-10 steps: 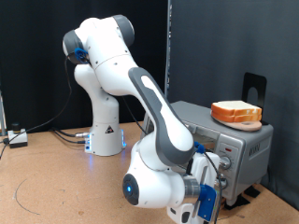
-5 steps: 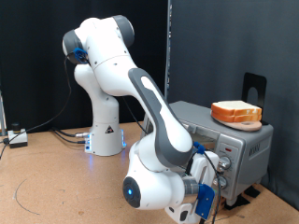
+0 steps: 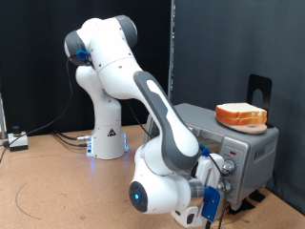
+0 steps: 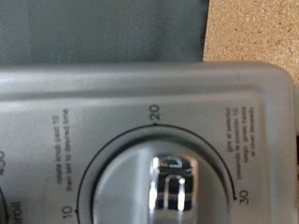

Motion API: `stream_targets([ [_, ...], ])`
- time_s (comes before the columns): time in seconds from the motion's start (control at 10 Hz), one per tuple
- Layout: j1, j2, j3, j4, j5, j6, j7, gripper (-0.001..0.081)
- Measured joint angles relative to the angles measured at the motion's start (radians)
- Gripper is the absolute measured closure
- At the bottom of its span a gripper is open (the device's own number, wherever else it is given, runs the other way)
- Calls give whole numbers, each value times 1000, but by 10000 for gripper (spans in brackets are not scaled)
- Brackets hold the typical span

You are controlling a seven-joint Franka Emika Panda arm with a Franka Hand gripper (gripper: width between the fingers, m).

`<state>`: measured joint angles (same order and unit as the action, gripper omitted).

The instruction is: Make a piece of toast with the oven

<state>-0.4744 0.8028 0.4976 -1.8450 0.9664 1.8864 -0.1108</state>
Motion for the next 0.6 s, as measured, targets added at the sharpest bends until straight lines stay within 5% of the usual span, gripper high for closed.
stream_targets([
  [0.3,-2,-4,6,-6,0,0,-12,26],
  [0.5,-1,-10,12,-19,0,9,-14,403],
  [0.6,-2,-16,13,-23,3,9,-15,403],
])
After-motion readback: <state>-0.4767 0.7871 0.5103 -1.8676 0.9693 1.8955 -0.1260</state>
